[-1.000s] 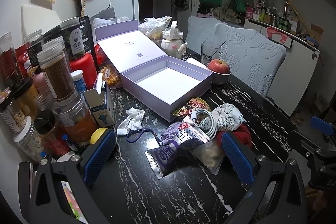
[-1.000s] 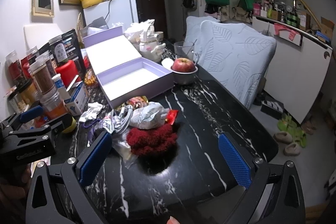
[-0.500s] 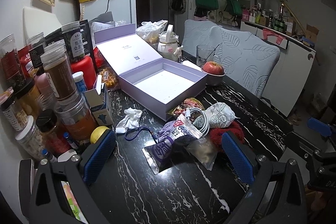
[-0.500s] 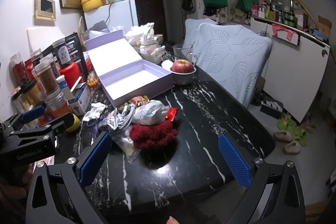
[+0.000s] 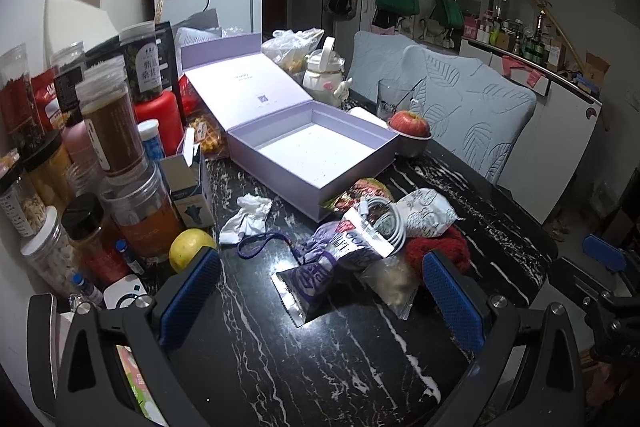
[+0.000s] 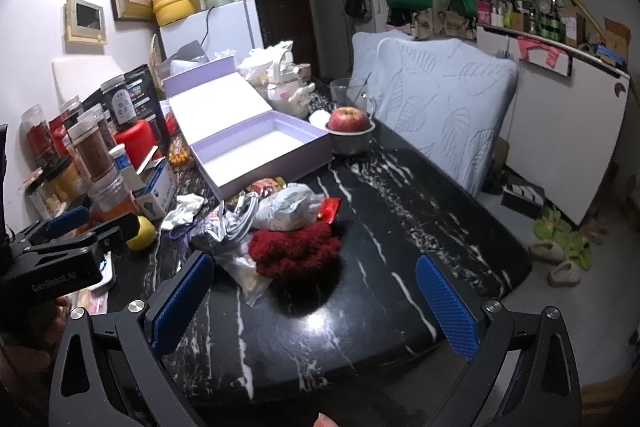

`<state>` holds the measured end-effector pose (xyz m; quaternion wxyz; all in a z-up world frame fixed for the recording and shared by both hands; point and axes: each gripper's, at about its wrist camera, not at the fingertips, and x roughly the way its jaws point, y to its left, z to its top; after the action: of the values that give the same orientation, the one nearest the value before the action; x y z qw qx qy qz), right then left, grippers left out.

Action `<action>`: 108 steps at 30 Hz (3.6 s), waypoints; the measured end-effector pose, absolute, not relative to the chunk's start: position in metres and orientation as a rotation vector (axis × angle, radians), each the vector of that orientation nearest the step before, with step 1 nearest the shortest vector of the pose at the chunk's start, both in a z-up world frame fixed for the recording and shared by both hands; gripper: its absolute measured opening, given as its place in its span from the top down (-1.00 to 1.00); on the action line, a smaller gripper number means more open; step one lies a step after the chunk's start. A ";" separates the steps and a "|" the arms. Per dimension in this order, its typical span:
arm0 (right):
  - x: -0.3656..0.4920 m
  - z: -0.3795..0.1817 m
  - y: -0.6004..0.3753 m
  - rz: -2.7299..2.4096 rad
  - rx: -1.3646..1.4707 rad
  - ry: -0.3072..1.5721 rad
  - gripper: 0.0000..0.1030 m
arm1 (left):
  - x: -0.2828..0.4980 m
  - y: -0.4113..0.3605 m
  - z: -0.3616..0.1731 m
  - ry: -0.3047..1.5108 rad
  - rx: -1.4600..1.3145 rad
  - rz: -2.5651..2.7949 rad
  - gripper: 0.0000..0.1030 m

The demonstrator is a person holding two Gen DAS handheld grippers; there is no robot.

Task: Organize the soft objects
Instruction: 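Grasp the GOZI snack bag with the left tool while the right tool grasps the red scrunchie, then lift the GOZI bag and red scrunchie and carry both toward the lavender box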

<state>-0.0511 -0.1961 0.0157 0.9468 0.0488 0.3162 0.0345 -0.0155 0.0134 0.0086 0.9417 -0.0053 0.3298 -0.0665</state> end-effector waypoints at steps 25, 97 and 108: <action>0.040 -0.057 -0.175 0.197 0.102 0.783 -1.00 | 0.036 0.036 -0.047 0.820 -0.034 -0.173 -1.00; 0.018 -0.103 -0.207 0.175 0.035 0.886 -0.35 | 0.047 -0.010 -0.111 0.929 0.077 -0.298 0.29; 0.014 -0.100 -0.217 0.160 0.079 0.892 0.23 | 0.035 -0.005 -0.099 0.910 0.044 -0.312 0.38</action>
<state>0.0138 -0.2169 -0.1001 0.8984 0.0382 0.4307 0.0773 0.0355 -0.0048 -0.0995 0.8863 0.0211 0.4377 -0.1500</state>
